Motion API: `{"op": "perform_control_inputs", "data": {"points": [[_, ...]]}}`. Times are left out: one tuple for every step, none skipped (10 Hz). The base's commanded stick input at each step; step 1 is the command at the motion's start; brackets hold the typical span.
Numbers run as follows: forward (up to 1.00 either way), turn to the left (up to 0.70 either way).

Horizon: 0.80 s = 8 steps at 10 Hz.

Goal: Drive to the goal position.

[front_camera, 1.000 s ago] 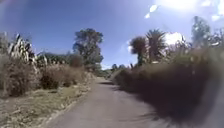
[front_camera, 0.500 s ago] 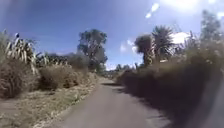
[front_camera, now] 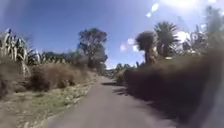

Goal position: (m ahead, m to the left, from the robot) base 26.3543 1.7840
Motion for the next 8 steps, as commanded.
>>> {"op": "perform_control_inputs", "data": {"points": [[1.00, 0.00], [1.00, 0.00], [1.00, 0.00], [1.00, 0.00], [1.00, 0.00], [1.00, 0.00], [1.00, 0.00], [1.00, 0.00]]}}
